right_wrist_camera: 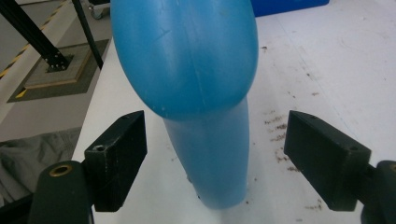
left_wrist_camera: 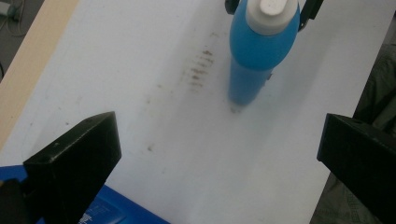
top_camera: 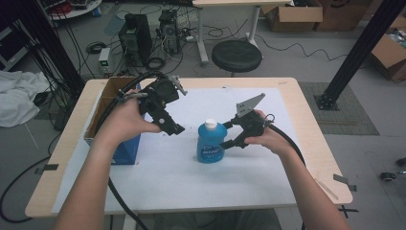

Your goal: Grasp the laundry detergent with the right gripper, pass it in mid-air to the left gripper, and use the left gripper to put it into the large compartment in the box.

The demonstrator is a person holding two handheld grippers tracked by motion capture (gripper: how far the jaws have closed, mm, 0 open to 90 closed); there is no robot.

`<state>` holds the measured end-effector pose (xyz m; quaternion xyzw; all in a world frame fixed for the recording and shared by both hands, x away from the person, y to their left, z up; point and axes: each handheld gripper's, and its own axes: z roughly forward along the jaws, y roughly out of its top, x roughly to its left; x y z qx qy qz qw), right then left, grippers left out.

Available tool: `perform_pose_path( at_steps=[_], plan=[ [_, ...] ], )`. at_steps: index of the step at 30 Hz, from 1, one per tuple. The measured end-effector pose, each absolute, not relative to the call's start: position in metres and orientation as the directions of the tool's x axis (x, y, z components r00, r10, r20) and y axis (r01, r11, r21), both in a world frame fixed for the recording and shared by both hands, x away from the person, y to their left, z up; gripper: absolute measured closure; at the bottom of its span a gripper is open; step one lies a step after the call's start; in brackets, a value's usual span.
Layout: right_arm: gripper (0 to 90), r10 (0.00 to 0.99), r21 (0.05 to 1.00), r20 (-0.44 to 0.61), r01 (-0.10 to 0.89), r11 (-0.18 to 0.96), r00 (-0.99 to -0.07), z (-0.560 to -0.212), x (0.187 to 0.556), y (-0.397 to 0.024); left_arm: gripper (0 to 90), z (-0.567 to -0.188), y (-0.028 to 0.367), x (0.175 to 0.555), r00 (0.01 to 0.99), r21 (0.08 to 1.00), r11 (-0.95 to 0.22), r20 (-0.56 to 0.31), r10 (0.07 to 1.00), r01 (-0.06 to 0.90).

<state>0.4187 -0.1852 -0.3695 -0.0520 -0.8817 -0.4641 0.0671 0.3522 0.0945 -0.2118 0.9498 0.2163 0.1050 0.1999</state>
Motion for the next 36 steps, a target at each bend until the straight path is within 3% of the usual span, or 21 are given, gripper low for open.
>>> perform_pose_path(
  at_steps=[19, 24, 26, 36],
  plan=[
    [27.7, -0.010, 0.817, 0.176, 0.141, 0.559, -0.984, -0.381, 0.418, -0.164, 0.1, -0.212, 0.096, 0.352, 0.883, 0.422, -0.827, 0.115, 0.455, 0.371],
    [32.2, -0.024, 0.822, 0.182, 0.139, 0.553, -0.983, -0.385, 0.418, -0.158, 0.1, -0.213, 0.096, 0.352, 0.884, 0.422, -0.827, 0.113, 0.454, 0.371],
    [38.7, -0.039, 0.822, 0.190, 0.137, 0.552, -0.981, -0.388, 0.419, -0.155, 0.1, -0.212, 0.096, 0.352, 0.885, 0.421, -0.829, 0.115, 0.451, 0.368],
    [43.8, -0.033, 0.838, 0.139, 0.099, 0.536, -0.990, -0.385, 0.418, -0.155, 0.1, -0.212, 0.096, 0.352, 0.885, 0.425, -0.829, 0.120, 0.449, 0.364]
  ],
)
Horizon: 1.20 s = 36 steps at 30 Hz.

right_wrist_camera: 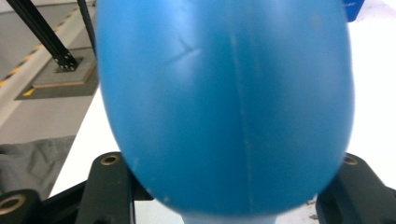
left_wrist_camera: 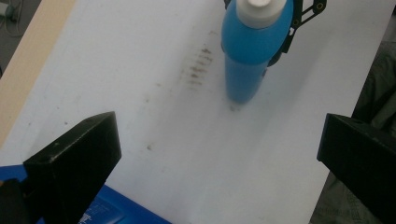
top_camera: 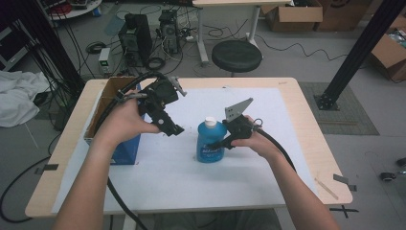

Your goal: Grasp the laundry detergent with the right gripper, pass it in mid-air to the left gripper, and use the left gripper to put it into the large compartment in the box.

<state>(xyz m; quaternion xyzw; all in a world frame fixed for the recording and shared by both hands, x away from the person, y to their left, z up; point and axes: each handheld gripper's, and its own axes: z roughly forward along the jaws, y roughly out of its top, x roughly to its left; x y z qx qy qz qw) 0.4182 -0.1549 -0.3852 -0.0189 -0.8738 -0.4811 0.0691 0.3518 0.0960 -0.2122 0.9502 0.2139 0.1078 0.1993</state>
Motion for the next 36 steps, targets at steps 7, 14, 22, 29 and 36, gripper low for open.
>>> perform_pose_path(
  at_steps=[7, 14, 22, 29, 36],
  plan=[
    [45.2, -0.031, 0.826, 0.125, 0.087, 0.557, -0.992, -0.381, 0.418, -0.152, 0.1, -0.210, 0.095, 0.351, 0.895, 0.414, -0.841, 0.119, 0.430, 0.349],
    [45.5, -0.055, 0.810, 0.111, 0.059, 0.584, -0.992, -0.357, 0.418, -0.147, 0.1, -0.205, 0.090, 0.354, 0.908, 0.415, -0.847, 0.105, 0.406, 0.331],
    [45.8, -0.088, 0.798, 0.102, 0.029, 0.602, -0.991, -0.322, 0.416, -0.138, 0.1, -0.195, 0.078, 0.359, 0.928, 0.417, -0.859, 0.083, 0.363, 0.299],
    [45.8, -0.100, 0.798, 0.106, 0.024, 0.602, -0.989, -0.307, 0.416, -0.135, 0.1, -0.188, 0.066, 0.364, 0.942, 0.401, -0.875, 0.074, 0.327, 0.272],
    [45.8, -0.114, 0.796, 0.101, 0.011, 0.605, -0.988, -0.300, 0.414, -0.130, 0.1, -0.187, 0.054, 0.369, 0.953, 0.381, -0.890, 0.061, 0.296, 0.252]
  ],
)
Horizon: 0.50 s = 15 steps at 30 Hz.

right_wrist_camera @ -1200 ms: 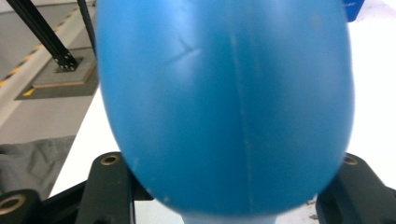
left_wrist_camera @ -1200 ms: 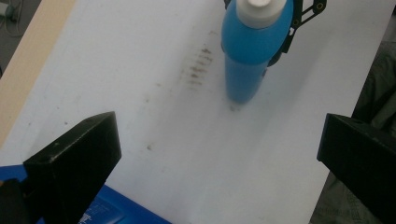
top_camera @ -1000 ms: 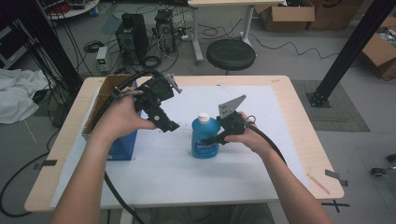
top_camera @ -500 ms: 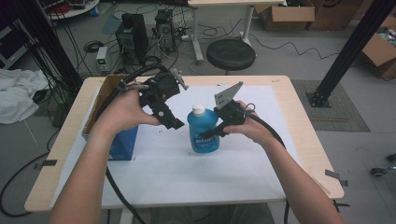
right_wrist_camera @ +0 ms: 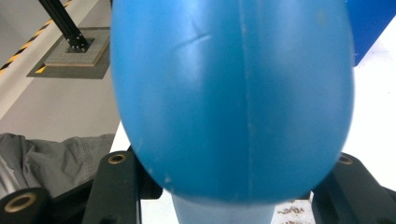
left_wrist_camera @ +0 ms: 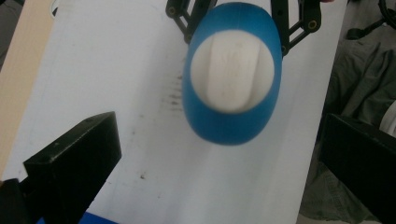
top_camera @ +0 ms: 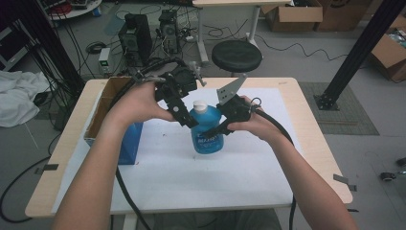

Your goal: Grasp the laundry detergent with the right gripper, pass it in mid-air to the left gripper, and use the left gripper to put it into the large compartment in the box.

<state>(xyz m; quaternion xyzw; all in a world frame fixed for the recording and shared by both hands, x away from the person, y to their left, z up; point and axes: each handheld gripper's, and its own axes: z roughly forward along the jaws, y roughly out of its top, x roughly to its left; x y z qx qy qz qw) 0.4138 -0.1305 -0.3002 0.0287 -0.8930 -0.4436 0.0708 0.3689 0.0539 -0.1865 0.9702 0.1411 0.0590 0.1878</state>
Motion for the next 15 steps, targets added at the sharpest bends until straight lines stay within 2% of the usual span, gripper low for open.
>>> perform_pose_path(
  at_steps=[15],
  plan=[
    [45.8, -0.134, 0.800, 0.106, 0.005, 0.600, -0.985, -0.299, 0.411, -0.119, 1.4, -0.192, 0.033, 0.374, 0.965, 0.290, -0.931, 0.071, 0.252, 0.222]
  ],
)
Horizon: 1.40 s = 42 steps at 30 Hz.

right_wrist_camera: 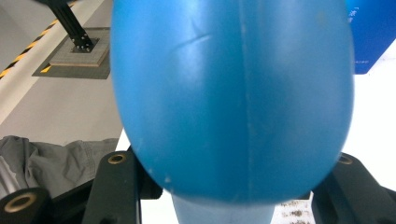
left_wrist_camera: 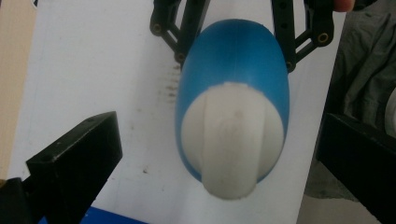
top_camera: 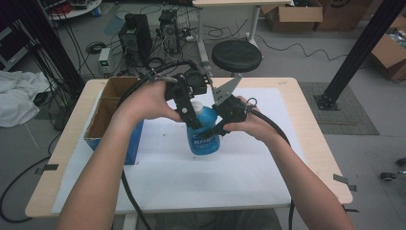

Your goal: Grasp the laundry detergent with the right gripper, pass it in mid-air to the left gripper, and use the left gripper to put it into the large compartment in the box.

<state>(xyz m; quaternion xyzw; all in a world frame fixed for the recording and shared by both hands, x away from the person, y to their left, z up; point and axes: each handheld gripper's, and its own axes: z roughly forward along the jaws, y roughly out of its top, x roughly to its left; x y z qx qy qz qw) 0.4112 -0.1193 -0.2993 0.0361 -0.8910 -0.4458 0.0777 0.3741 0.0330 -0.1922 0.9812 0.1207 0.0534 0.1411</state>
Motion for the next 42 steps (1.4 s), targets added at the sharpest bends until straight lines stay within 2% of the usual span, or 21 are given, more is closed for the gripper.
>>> perform_pose_path(
  at_steps=[4, 9, 17, 24, 28, 33, 42],
  plan=[
    [45.7, -0.136, 0.802, 0.106, 0.004, 0.598, -0.985, -0.299, 0.411, -0.117, 1.6, -0.194, 0.029, 0.376, 0.965, 0.272, -0.936, 0.076, 0.251, 0.222],
    [45.7, -0.138, 0.803, 0.107, 0.003, 0.596, -0.985, -0.300, 0.411, -0.116, 7.7, -0.197, 0.025, 0.378, 0.972, 0.241, -0.949, 0.068, 0.225, 0.203],
    [45.7, -0.139, 0.806, 0.107, 0.004, 0.592, -0.984, -0.299, 0.411, -0.117, 8.6, -0.204, 0.020, 0.380, 0.972, 0.199, -0.958, 0.079, 0.223, 0.204],
    [45.7, -0.134, 0.807, 0.112, 0.011, 0.590, -0.985, -0.299, 0.412, -0.119, 15.7, -0.204, 0.017, 0.380, 0.974, 0.198, -0.960, 0.072, 0.214, 0.197],
    [45.7, -0.134, 0.807, 0.111, 0.011, 0.590, -0.985, -0.299, 0.412, -0.120, 16.3, -0.203, 0.016, 0.380, 0.975, 0.200, -0.961, 0.077, 0.210, 0.192],
    [45.7, -0.128, 0.806, 0.113, 0.015, 0.591, -0.985, -0.299, 0.412, -0.121, 23.5, -0.202, 0.016, 0.379, 0.977, 0.206, -0.961, 0.070, 0.201, 0.183],
    [45.7, -0.127, 0.806, 0.114, 0.017, 0.592, -0.985, -0.300, 0.411, -0.122, 26.6, -0.203, 0.015, 0.379, 0.979, 0.205, -0.963, 0.071, 0.193, 0.175]
  ],
)
